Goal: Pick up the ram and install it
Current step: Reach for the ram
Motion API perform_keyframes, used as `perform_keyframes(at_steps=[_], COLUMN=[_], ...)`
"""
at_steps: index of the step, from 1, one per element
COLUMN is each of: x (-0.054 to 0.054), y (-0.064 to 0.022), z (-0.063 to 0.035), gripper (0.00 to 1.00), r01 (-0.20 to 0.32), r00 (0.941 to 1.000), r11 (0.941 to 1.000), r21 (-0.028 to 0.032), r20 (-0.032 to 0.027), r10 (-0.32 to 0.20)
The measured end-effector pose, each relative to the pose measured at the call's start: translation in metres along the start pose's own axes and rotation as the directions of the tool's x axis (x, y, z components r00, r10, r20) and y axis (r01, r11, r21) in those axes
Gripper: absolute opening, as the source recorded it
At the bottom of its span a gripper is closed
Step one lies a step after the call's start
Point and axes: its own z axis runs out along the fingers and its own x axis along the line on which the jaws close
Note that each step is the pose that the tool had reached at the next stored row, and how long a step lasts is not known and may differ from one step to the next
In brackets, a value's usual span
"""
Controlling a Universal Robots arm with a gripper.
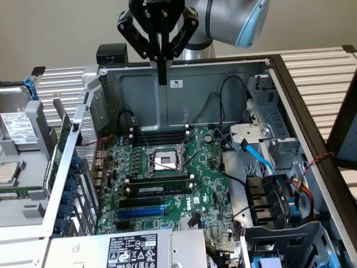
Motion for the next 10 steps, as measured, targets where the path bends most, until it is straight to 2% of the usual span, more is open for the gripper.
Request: perform_keyframes(at_steps=[3,10], x=[0.0003,0.0006], y=[0.0045,0.0077], z=[0.0002,0.0004], gripper=[0.10,0.10], r01=[0.000,0.000], r00=[1.0000,1.0000], r11=[1.0000,1.0000], r21=[0.0000,0.0000], r20=[0.0000,0.0000], r10=[0.000,0.000])
